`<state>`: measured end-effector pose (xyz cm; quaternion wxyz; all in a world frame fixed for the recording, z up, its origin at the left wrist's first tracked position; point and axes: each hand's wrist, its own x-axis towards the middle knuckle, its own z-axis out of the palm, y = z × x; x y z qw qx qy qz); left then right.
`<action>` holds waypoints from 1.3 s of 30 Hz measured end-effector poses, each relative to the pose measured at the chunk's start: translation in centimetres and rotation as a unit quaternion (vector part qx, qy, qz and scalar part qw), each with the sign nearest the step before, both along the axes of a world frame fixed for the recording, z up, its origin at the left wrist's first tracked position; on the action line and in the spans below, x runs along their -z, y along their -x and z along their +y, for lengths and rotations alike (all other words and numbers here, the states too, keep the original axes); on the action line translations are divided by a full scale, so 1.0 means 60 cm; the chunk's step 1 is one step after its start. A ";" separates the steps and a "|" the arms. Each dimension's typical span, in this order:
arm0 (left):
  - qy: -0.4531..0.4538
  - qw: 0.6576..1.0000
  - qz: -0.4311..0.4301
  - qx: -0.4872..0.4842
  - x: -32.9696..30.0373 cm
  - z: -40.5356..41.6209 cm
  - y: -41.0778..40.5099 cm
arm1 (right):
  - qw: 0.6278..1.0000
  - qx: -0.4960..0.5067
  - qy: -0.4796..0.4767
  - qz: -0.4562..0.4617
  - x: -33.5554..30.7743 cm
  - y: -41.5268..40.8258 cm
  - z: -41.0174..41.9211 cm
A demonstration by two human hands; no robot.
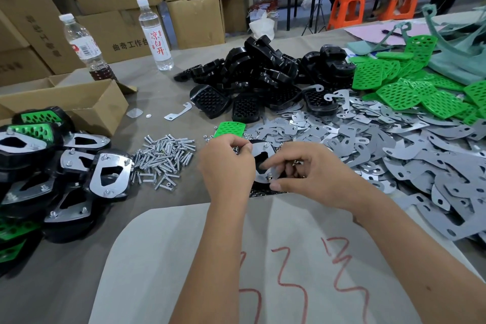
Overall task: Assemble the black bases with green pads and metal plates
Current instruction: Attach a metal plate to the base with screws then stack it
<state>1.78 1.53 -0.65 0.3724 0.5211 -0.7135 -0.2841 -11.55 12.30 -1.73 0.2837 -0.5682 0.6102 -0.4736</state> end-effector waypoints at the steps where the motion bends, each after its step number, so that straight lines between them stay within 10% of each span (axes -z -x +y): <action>1: 0.000 1.000 -0.002 -0.001 0.000 0.000 0.000 | 1.000 -0.001 0.002 -0.012 0.000 0.001 0.001; 33: -0.078 0.992 0.094 0.041 0.011 0.000 0.007 | 0.999 0.040 0.009 -0.014 -0.007 0.003 0.009; 39: -0.225 0.958 0.161 0.080 0.000 -0.013 -0.006 | 0.999 0.016 0.002 -0.033 -0.006 0.008 0.010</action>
